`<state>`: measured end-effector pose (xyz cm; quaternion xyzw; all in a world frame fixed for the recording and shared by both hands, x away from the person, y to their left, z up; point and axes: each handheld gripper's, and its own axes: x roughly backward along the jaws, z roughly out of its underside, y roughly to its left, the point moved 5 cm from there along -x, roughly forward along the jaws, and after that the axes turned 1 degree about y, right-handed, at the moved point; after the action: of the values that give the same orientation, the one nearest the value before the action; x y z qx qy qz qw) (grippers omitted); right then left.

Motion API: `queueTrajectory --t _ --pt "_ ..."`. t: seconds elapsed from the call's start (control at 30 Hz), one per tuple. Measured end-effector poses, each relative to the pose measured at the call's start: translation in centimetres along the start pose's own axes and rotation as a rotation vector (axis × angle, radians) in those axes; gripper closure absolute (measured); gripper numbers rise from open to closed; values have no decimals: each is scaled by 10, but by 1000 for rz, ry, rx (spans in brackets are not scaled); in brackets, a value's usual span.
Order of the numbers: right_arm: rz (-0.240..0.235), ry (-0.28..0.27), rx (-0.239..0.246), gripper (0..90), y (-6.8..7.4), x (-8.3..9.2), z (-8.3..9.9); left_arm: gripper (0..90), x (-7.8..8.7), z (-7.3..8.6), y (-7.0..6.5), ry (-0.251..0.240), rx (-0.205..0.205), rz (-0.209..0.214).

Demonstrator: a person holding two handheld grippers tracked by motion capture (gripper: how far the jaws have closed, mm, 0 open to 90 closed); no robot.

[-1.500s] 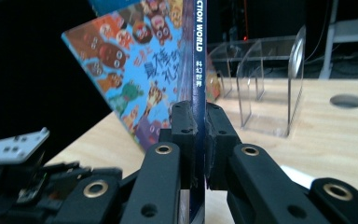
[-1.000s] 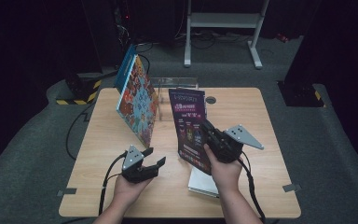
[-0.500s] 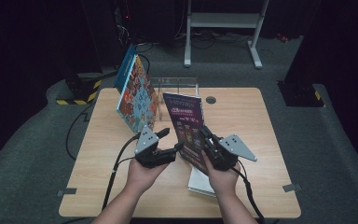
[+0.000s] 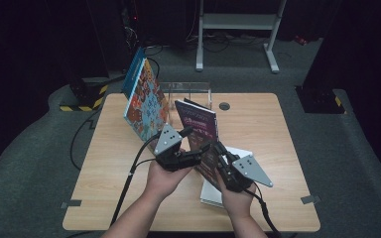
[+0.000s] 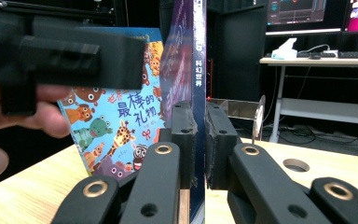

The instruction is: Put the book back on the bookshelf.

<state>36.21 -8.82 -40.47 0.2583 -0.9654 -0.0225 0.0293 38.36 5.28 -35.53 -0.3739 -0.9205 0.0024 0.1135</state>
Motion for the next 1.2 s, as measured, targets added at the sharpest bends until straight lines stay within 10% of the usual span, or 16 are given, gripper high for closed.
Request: queueTrajectory --t 1.2 --pt "-50 18 119 838 41 -2 11 313 -5 -2 3 62 31 -112"
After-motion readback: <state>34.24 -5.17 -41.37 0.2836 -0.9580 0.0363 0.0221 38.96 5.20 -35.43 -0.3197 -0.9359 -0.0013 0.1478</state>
